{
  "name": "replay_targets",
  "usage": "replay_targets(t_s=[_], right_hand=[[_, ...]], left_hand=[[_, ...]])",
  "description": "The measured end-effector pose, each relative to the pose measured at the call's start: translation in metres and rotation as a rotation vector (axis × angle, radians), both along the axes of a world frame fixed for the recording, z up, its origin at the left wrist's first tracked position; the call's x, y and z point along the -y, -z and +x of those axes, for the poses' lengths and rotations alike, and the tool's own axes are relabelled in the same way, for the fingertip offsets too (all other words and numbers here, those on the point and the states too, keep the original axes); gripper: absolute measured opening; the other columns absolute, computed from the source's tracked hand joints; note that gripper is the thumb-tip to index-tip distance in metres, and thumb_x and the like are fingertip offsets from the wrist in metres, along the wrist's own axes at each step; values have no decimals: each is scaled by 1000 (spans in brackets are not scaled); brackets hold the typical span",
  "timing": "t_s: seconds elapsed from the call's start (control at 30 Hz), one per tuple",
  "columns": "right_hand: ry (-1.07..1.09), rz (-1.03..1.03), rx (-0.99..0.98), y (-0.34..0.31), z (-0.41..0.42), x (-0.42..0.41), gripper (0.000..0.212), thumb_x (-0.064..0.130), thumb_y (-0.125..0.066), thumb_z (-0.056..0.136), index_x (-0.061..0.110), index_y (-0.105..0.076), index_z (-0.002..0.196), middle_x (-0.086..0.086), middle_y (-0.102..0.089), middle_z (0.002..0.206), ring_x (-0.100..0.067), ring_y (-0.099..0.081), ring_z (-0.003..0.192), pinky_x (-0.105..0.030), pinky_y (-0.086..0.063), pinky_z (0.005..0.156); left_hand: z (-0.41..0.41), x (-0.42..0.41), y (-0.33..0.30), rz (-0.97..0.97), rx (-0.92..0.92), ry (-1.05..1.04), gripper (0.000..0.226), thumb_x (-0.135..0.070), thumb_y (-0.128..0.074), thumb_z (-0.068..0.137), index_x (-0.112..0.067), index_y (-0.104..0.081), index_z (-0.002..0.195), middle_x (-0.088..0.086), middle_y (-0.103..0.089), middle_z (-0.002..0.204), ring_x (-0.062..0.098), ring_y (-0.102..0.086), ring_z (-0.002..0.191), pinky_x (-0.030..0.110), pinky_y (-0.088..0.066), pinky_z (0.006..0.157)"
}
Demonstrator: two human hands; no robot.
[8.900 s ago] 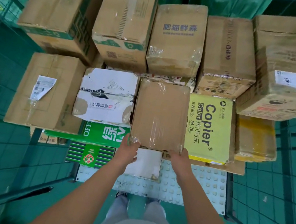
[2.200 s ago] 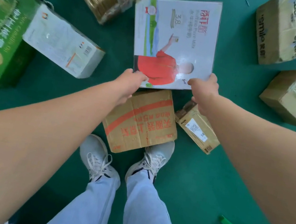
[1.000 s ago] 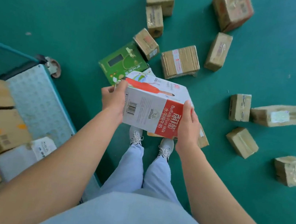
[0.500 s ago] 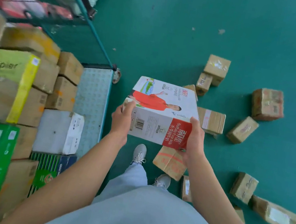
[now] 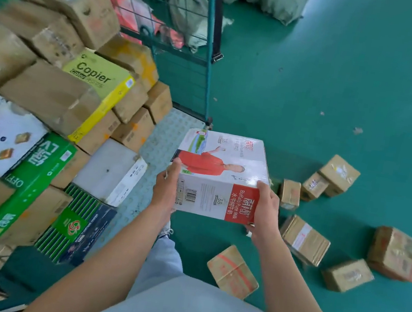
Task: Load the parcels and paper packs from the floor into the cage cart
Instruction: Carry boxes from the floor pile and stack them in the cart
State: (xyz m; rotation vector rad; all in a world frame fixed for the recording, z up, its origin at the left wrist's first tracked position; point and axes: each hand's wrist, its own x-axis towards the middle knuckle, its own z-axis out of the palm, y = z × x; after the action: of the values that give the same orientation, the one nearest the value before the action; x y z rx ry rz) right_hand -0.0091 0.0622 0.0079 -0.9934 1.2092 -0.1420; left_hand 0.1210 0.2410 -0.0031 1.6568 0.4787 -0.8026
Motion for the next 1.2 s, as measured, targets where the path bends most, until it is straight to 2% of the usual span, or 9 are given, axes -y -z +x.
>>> replay_targets(t_s=[0.17,0.23,0.37,0.53,0.73,0.87,1.0,1.1,1.2], right_hand=[[-48,-34,-2,1,68,3,52,55,-59,92,24,-48,133,-2,-68,91,-18,-67,77,-35,-55,66],[-78,-58,-16,2,104,-1,53,55,-59,92,25,-49,134,-2,-69,90,-17,-67,77,-37,-56,69],[-113,-61,-20,2,180,-12,46,53,-57,96,26,-47,133,-1,-70,88,-19,-67,80,-46,-57,86],[-210,-66,-14,0,313,-35,49,55,-58,92,23,-53,129,-4,-71,96,-20,-69,80,-37,-58,70],[-300,-54,0,-3,422,-64,45,56,-57,94,27,-51,129,-8,-73,108,-22,-71,86,-54,-59,91],[-395,-83,-10,-6,479,-75,47,55,-58,94,27,-51,131,-10,-72,109,-24,-71,89,-47,-60,86],[-506,-100,1,-5,543,-76,41,48,-59,98,23,-52,130,-5,-69,93,-18,-66,76,-33,-52,66],[-539,-130,-20,0,584,-69,41,47,-59,96,21,-54,127,-3,-65,86,-17,-63,70,-31,-48,62],[-628,-133,-8,4,634,-53,45,53,-57,94,19,-55,124,-4,-65,87,-19,-63,70,-30,-47,61]], left_hand=[[49,-3,0,-89,3,-77,65,-80,-48,87,-17,-56,105,15,-69,104,28,-70,88,38,-52,74],[80,-9,4,-94,5,-111,52,-70,-49,94,-18,-56,98,16,-67,97,27,-69,79,37,-52,73],[149,-24,4,-71,-2,-170,58,-67,-52,95,-14,-56,117,15,-68,99,25,-68,79,35,-51,68],[264,-56,3,-80,11,-261,64,-75,-57,82,-19,-61,114,15,-72,101,29,-72,87,37,-52,73],[359,-93,-9,-34,46,-354,60,-77,-51,89,-28,-57,124,11,-67,107,26,-67,90,36,-47,64],[392,-112,-3,-56,18,-479,80,-87,-59,70,-26,-60,121,12,-71,107,29,-71,91,43,-55,74],[422,-118,11,-47,-56,-584,82,-95,-60,61,-35,-63,117,5,-75,107,31,-74,99,57,-55,90],[443,-109,8,-69,-42,-640,71,-86,-57,72,-30,-62,116,6,-76,104,31,-74,99,53,-55,93],[474,-88,3,-92,-41,-705,82,-86,-57,69,-25,-61,123,7,-77,106,29,-75,98,42,-58,78]])
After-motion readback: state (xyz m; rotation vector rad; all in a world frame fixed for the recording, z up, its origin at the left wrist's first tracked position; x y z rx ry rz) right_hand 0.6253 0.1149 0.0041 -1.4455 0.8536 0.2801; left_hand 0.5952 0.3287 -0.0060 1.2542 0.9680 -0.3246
